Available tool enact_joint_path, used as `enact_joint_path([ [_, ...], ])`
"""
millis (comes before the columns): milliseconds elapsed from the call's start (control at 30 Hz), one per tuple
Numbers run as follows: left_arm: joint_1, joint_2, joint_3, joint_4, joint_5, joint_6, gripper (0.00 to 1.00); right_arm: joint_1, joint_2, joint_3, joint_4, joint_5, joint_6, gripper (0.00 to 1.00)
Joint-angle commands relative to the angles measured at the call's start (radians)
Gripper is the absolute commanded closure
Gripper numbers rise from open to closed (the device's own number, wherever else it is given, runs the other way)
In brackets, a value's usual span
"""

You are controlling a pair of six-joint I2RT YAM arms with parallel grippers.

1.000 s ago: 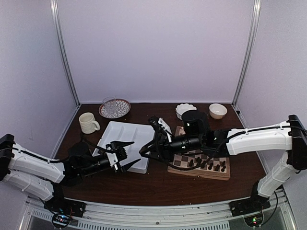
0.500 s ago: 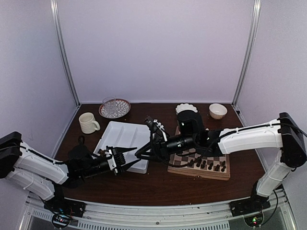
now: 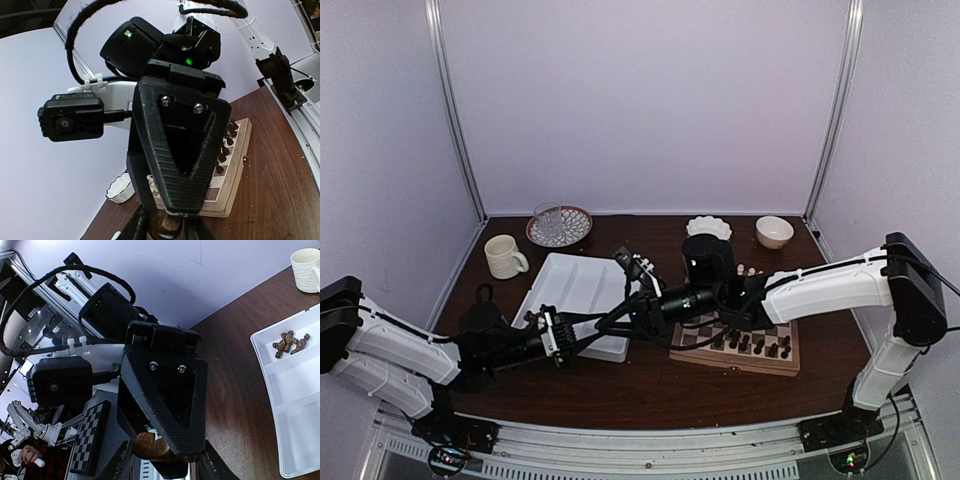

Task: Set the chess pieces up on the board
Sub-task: Pass from the right arm to the left

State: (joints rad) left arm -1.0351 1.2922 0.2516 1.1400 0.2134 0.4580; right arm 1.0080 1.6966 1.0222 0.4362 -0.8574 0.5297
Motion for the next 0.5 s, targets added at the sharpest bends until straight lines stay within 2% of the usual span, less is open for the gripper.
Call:
enact_joint_path([
  [0, 0.002, -0.005, 0.013, 0.014, 0.003, -0.007, 0.7, -0.009, -0.002, 0.004, 0.103, -0.033, 0.039, 0.78],
  [100, 0.002, -0.002, 0.012, 0.021, -0.002, -0.008, 0.69, -0.014, 0.002, 0.0, 0.127, -0.044, 0.055, 0.78],
  [233, 0.002, -0.008, 0.01, 0.023, -0.004, -0.01, 0.78, -0.017, 0.012, -0.008, 0.19, -0.065, 0.094, 0.77],
  [267, 0.002, -0.012, 0.009, 0.023, -0.004, -0.011, 0.84, -0.017, 0.014, -0.01, 0.196, -0.066, 0.099, 0.77],
  [367, 0.002, -0.027, 0.013, -0.002, -0.014, -0.011, 0.96, -0.02, 0.011, -0.013, 0.183, -0.053, 0.09, 0.7],
  [467, 0.002, -0.049, 0.044, -0.104, -0.042, -0.022, 1.0, -0.03, -0.008, -0.029, 0.164, -0.019, 0.074, 0.55],
])
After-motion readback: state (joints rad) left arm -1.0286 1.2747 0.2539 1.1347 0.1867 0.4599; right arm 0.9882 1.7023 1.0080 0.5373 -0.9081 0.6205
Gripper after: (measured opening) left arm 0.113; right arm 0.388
